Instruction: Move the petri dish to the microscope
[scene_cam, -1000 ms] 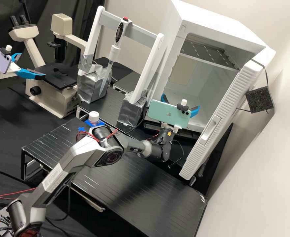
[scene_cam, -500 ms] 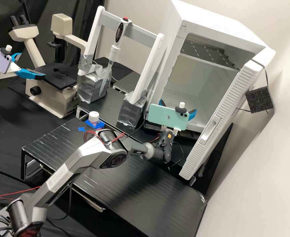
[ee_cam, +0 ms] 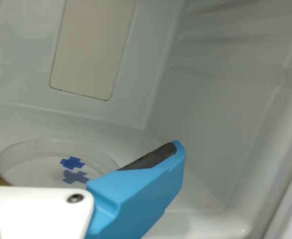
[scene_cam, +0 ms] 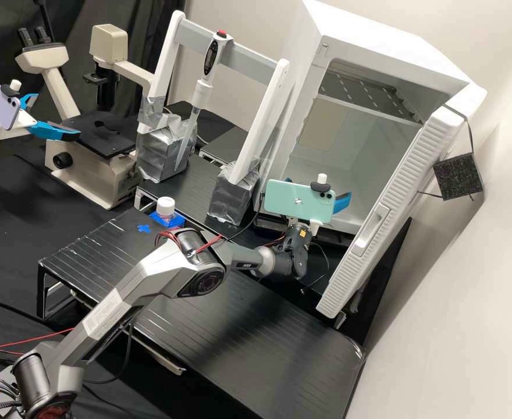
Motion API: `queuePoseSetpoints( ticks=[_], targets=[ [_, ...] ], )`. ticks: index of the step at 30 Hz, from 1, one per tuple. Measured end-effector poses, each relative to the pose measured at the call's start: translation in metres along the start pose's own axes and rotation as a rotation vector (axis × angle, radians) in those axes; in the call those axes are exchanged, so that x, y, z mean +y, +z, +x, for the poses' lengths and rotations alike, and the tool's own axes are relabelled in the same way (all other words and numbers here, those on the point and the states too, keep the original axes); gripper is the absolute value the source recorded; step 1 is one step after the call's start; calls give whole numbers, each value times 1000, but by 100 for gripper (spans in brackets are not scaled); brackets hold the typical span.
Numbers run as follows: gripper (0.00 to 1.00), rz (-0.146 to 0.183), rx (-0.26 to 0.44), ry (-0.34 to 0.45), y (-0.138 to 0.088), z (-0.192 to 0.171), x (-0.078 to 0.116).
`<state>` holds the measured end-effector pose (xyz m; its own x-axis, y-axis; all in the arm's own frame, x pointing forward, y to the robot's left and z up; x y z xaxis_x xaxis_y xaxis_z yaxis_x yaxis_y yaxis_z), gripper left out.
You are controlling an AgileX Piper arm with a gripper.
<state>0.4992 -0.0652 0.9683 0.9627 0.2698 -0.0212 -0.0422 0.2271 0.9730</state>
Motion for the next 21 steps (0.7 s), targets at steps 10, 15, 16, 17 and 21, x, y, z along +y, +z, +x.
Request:
queuePoseSetpoints(
  ticks=[10, 15, 16, 17, 21],
  targets=[
    [100, 22, 6, 27, -4, 5, 1],
    [100, 98, -51, 96, 0, 5, 6],
    [100, 112, -60, 110, 1, 5, 7],
    [100, 120, -67, 117, 2, 5, 8],
    [100, 128, -76, 116, 3, 4, 7]
  ],
)
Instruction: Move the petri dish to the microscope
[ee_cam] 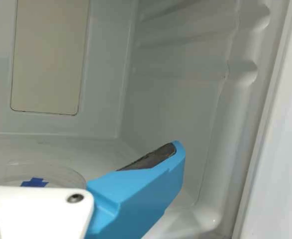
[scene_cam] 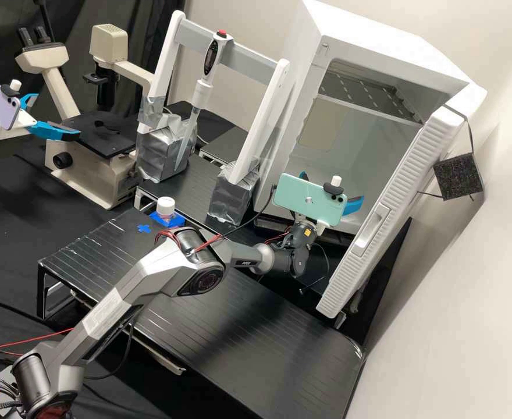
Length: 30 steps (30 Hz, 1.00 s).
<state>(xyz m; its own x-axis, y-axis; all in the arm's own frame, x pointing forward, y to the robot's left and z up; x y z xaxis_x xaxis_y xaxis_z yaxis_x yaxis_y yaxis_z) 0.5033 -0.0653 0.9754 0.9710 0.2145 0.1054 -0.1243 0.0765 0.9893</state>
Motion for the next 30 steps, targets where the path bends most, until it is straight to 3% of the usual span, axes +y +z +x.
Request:
queuePoseSetpoints(
  ticks=[7, 14, 23, 30],
  targets=[
    [100, 19, -26, -29, -5, -12, -4],
    [100, 9, 42, -46, -27, -26, -1],
    [100, -4, 75, -68, -40, -25, -5],
    [100, -1, 31, -99, -42, -20, -14]
  ],
)
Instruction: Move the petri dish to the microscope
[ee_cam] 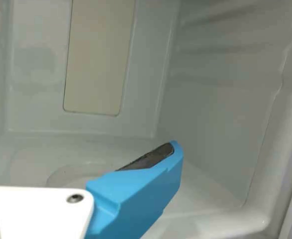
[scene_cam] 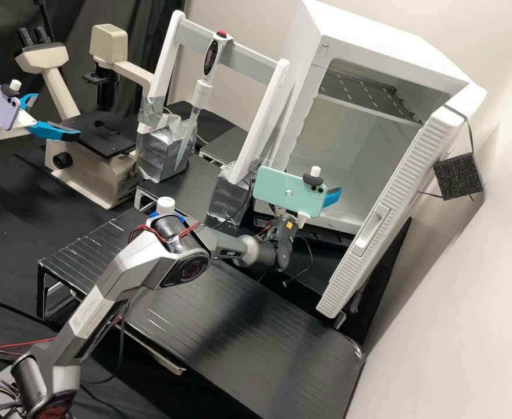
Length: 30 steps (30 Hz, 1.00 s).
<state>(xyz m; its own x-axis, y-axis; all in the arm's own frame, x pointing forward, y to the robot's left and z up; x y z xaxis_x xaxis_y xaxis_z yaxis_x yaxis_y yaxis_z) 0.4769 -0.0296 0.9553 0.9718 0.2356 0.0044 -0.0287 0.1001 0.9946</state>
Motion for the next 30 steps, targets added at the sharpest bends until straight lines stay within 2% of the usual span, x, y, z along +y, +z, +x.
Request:
queuePoseSetpoints(
  ticks=[9, 24, 25, 30],
  targets=[
    [100, 10, -37, -38, 8, 13, -19],
    [100, 5, -43, -40, 8, 17, -19],
    [0, 5, -43, -40, 8, 17, -19],
    [0, 5, -43, -40, 8, 17, -19]
  ],
)
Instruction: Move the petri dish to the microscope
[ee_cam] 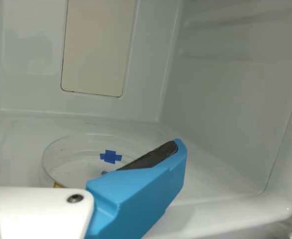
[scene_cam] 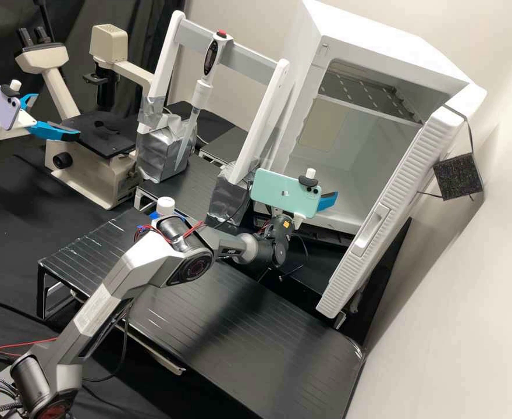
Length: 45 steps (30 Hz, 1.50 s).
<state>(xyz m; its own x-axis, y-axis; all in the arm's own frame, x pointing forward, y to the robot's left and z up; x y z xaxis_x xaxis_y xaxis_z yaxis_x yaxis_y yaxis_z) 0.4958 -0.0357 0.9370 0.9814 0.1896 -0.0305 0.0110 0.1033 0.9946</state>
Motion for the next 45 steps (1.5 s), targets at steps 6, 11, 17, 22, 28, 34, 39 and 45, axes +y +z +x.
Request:
queuePoseSetpoints(
  ticks=[6, 11, 17, 22, 28, 34, 39, 45],
  targets=[
    [0, 1, -3, -2, 1, 0, -1],
    [0, 3, -5, 2, 1, 0, 0],
    [0, 11, -12, -2, 5, 0, -3],
    [0, 13, -18, -4, 9, 0, -5],
    [0, 13, -21, -1, 10, -1, -3],
    [0, 13, -21, -1, 10, -1, -3],
    [0, 13, -21, -1, 10, -1, -3],
    [100, 13, -21, -1, 10, -1, -3]
  ],
)
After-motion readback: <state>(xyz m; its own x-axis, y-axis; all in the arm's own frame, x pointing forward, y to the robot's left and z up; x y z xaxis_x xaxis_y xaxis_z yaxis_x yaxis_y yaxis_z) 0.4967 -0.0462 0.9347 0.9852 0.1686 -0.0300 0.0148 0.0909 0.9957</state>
